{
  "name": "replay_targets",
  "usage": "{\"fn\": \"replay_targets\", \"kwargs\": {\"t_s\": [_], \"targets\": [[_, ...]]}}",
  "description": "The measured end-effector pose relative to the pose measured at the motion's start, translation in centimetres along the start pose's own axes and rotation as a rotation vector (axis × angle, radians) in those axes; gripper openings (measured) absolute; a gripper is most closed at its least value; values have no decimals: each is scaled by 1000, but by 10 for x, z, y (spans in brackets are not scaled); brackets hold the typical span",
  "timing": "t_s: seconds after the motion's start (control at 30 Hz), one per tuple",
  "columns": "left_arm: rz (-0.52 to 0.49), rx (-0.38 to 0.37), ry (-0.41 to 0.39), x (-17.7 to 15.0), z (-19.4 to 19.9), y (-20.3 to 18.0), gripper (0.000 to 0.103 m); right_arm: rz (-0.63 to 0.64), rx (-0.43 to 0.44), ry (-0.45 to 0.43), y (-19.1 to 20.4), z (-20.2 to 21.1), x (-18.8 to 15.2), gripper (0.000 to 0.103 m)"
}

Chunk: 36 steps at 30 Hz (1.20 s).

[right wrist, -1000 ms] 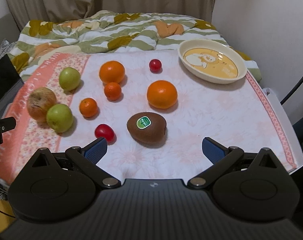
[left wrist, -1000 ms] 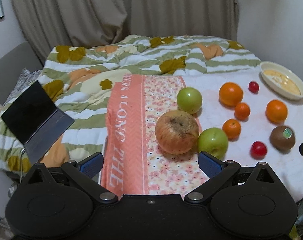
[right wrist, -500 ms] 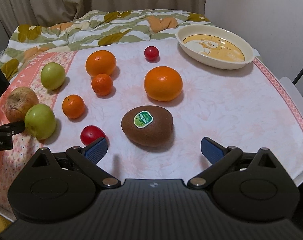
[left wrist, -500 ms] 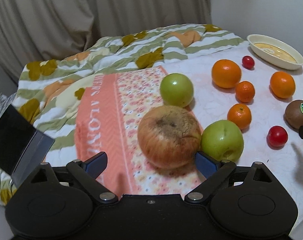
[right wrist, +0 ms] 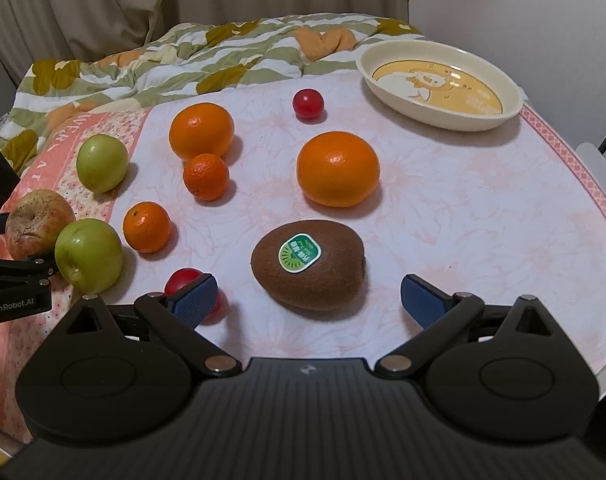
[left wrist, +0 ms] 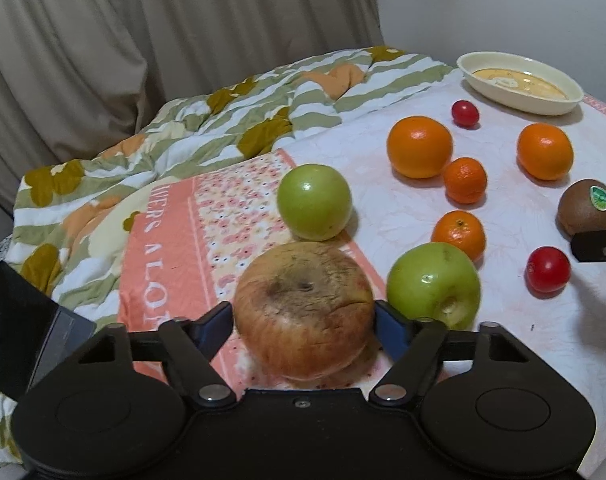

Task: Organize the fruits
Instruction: 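Grasp the large red-brown apple with the left tool while the right tool grasps the kiwi, then carry the apple and kiwi with both tools over the white bowl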

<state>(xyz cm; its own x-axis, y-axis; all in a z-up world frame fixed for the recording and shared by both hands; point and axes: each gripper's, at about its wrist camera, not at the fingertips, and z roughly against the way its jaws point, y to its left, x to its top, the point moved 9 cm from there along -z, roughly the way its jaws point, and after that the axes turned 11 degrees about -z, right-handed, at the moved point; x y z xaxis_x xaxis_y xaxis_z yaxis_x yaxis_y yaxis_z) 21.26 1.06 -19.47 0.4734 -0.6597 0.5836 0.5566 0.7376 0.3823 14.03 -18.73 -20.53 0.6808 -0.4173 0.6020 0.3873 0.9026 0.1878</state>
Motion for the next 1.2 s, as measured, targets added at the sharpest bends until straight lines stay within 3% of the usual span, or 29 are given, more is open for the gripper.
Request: {"fn": "replay_targets", "kwargs": {"t_s": [0.33, 0.57, 0.9, 1.2], "targets": [[29, -2, -10, -2, 2, 1, 77, -32, 22, -13, 2, -9, 6, 103], [60, 10, 2, -10, 7, 6, 77, -34, 8, 0, 2, -15, 5, 81], [123, 45, -26, -8, 28, 15, 77, -19, 29, -5, 1, -6, 8, 80], [195, 79, -73, 15, 72, 17, 77, 7, 65, -54, -2, 32, 27, 80]]}}
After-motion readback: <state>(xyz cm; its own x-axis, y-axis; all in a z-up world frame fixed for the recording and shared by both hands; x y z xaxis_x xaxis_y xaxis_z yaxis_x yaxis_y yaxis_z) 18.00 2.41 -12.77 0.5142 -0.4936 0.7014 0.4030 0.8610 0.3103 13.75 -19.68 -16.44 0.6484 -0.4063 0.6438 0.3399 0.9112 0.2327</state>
